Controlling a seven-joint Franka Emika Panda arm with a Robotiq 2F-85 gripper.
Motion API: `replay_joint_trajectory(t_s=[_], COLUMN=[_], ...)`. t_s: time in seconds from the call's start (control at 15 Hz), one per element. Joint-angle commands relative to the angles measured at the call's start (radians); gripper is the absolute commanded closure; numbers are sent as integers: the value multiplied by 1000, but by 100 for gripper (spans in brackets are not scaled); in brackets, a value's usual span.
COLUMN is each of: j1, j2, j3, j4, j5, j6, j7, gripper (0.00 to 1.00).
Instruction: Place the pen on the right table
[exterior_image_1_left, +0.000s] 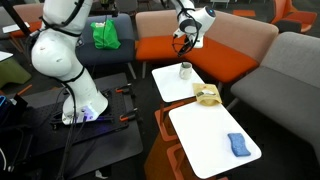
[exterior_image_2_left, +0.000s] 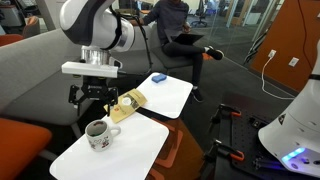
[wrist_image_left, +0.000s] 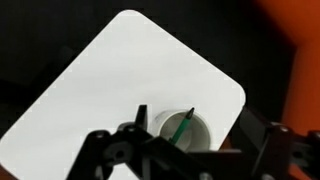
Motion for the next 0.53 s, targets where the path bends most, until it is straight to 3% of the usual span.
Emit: replay_joint_trajectory(t_s=[0.0,0.47], j1=[13,25], j2=[0,32], j3=[-15,-39], j4=[5,22], j5=[10,-4], j6=[-7,5], j7=[-4,22], gripper=[0,0])
